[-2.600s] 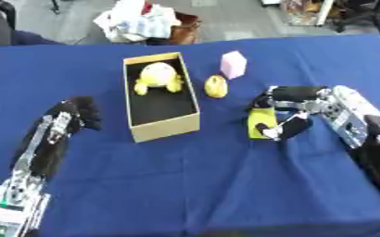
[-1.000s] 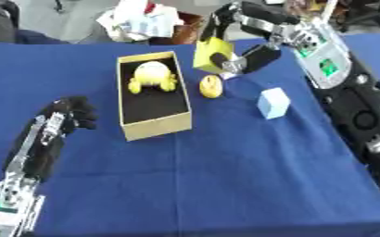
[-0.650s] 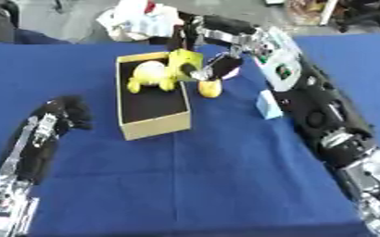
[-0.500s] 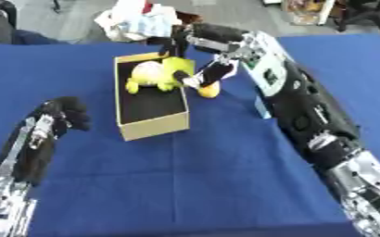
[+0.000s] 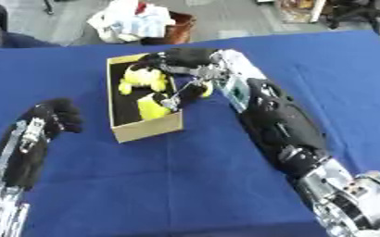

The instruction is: Pick up objects on the table and place them in the box.

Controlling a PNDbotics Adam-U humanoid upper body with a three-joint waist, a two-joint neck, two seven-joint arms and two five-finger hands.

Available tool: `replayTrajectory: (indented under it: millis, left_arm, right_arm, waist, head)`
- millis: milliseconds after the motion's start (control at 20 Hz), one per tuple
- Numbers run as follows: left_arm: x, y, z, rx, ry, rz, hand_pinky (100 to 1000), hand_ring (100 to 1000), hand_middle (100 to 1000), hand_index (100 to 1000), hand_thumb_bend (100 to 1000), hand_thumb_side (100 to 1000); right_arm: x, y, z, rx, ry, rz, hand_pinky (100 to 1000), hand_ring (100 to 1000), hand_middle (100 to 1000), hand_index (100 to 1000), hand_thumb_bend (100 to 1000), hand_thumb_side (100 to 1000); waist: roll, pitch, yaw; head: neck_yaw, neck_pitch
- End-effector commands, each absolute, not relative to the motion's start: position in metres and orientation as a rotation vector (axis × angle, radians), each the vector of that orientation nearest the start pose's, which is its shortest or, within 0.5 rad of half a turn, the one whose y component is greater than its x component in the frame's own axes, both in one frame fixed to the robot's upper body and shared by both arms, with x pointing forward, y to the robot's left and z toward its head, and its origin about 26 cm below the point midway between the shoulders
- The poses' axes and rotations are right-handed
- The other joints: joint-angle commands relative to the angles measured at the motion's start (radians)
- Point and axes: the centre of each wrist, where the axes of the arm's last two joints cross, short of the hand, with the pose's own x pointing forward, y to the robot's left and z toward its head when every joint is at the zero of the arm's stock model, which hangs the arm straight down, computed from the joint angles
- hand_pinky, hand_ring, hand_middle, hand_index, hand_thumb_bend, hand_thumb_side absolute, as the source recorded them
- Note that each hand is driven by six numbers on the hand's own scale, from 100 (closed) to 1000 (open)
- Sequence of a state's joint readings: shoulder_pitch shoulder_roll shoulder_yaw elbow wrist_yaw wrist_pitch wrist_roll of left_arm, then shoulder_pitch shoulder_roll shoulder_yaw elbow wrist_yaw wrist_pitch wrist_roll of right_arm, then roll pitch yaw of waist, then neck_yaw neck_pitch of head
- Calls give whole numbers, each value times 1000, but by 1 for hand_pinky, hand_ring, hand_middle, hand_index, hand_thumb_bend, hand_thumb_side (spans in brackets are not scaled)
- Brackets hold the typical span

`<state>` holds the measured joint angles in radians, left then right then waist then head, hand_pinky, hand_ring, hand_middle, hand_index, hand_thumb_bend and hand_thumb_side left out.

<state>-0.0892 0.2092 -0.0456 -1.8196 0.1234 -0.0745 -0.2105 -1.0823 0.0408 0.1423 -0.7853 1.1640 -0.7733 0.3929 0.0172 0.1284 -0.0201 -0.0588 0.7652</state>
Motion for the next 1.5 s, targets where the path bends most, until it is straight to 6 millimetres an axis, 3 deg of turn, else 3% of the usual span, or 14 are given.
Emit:
replayTrajectory:
  millis: [50,300,500,800,950,1000,1050,1100,1150,1500]
  left_arm:
    - [291,258,95,-175,-1972,-383,632,650,631,782,100,788]
    - [289,262,93,-156,-1961,-378,632,650,631,783,100,792]
    - [288,266,91,-136,-1956,-373,632,650,631,783,100,793]
    - [287,269,90,-121,-1952,-372,632,651,631,783,100,794]
    - [287,269,90,-116,-1952,-369,632,651,631,784,100,794]
    - [287,269,90,-115,-1952,-369,632,651,631,784,100,794]
    - [287,270,90,-115,-1952,-369,632,651,631,784,100,794]
    - [287,270,90,-114,-1953,-368,632,651,631,784,100,793]
    - [287,270,90,-114,-1954,-368,632,651,631,784,100,793]
    - [287,270,91,-112,-1956,-368,632,652,631,784,100,794]
  right_arm:
    - [473,-57,188,344,1910,-2527,824,872,973,1000,100,416]
    - [485,-97,216,432,1973,-2479,824,864,956,1000,100,372]
    - [492,-145,228,465,1992,-2530,825,860,931,1000,100,414]
    - [494,-217,216,488,1970,-2723,835,887,970,1000,100,513]
    - [493,-242,206,498,1993,-2782,847,901,979,1000,100,518]
    - [492,-249,203,504,2005,-2794,848,904,979,1000,100,452]
    - [492,-254,201,510,2014,-2804,849,905,978,1000,100,517]
    - [492,-259,198,515,2021,-2816,850,907,977,1000,100,476]
    - [492,-264,196,521,2025,-2828,850,907,978,1000,100,526]
    - [491,-279,181,548,1971,-2924,850,913,978,1000,100,584]
  waist:
    - [12,-5,-3]
    - [3,-10,-18]
    - [-5,-13,-32]
    - [-9,-15,-44]
    - [-8,-14,-47]
    - [-7,-14,-48]
    - [-7,-14,-48]
    - [-7,-13,-48]
    - [-7,-13,-48]
    - [-10,-11,-44]
  head:
    - [-4,3]
    - [10,5]
    - [23,5]
    - [47,5]
    - [53,5]
    - [54,5]
    - [55,5]
    - [56,5]
    - [57,5]
    - [63,5]
